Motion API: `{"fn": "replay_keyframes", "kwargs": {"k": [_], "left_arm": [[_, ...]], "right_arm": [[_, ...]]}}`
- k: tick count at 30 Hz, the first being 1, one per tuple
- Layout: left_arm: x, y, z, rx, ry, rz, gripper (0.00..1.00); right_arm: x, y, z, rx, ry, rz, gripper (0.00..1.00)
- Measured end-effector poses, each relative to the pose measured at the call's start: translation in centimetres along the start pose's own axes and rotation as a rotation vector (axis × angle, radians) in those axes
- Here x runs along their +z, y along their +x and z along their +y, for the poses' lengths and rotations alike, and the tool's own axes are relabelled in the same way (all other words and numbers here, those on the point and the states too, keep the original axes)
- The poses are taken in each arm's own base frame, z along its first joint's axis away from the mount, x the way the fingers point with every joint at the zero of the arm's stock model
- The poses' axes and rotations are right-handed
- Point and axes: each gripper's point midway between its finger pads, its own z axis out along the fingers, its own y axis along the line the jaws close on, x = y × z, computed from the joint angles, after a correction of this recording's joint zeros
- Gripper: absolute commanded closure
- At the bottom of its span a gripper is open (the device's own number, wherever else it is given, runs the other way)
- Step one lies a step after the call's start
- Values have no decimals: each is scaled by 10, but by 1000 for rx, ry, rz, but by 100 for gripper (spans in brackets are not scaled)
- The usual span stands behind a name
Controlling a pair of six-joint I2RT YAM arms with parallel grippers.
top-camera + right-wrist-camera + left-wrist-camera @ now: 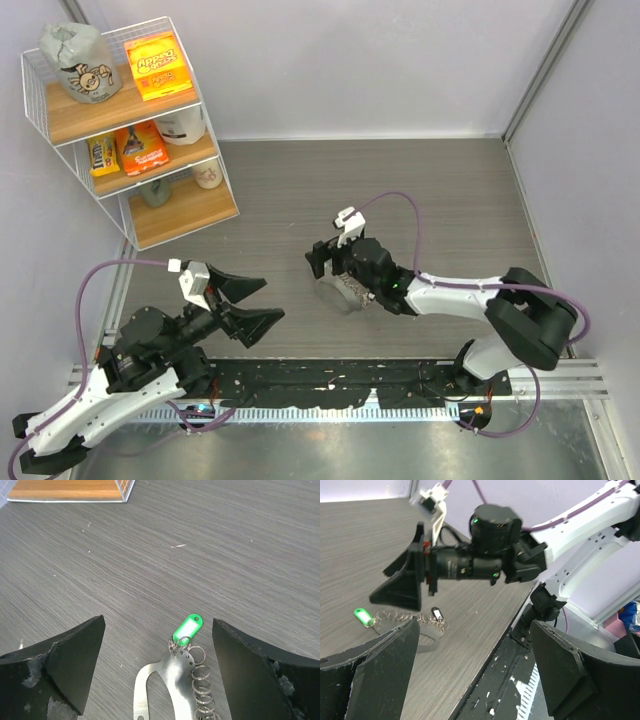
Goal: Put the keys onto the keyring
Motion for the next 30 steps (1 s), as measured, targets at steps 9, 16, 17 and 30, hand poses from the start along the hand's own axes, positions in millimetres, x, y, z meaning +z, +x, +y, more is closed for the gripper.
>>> {"fn": "replay_keyframes", "kwargs": {"k": [9, 16, 17, 30], "left_arm": [[1, -1, 16, 51, -104, 50, 0], [9, -17, 27, 119, -196, 72, 1], [11, -17, 29, 128, -209, 80, 0], [21, -6, 45, 193, -273, 146, 0]], "right_arm": [[-42, -75, -7, -2, 62, -84, 5], [-86, -113, -13, -4, 69, -160, 4], [-92, -116, -15, -6, 73, -165, 5], [-153, -151, -43, 16, 183, -242, 5]]}}
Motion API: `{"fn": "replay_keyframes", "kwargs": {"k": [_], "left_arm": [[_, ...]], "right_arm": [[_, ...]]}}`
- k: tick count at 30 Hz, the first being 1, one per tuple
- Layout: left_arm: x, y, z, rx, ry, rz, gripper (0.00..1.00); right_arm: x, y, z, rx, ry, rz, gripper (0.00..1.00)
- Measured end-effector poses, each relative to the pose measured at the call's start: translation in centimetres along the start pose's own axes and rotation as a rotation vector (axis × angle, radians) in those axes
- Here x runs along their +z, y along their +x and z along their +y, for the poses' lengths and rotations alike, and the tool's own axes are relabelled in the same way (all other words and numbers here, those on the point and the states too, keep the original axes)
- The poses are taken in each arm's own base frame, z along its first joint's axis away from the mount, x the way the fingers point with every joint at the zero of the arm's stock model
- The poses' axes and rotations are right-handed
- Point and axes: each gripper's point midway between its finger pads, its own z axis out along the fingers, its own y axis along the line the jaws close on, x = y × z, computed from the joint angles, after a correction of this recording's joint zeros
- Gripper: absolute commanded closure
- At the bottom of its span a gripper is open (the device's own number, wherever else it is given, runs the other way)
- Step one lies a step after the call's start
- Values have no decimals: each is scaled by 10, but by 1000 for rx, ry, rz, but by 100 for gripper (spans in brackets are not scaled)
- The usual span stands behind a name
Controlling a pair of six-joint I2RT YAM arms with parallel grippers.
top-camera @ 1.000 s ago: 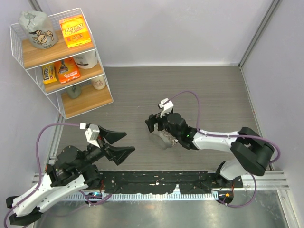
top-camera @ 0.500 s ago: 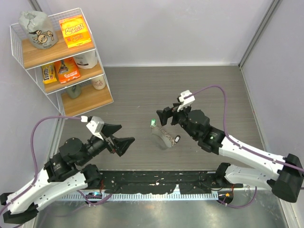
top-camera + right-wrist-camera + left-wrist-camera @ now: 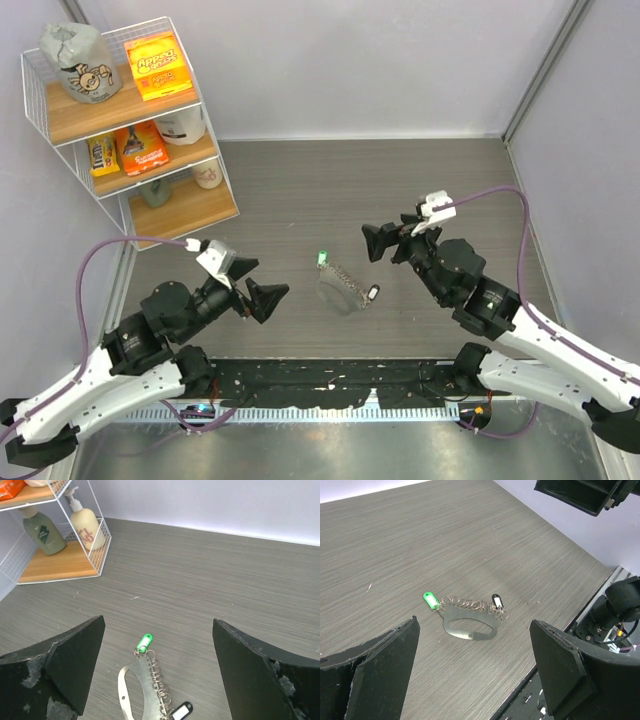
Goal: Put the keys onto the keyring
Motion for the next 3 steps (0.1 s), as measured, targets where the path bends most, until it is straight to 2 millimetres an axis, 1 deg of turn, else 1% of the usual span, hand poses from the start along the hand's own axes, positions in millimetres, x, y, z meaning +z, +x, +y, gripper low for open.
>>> {"fn": "replay_keyframes", "kwargs": {"k": [3], "left_arm": [[0, -1, 0, 2, 0, -2, 0]], "right_arm": [[0, -2, -2, 2, 20, 10, 5]]}}
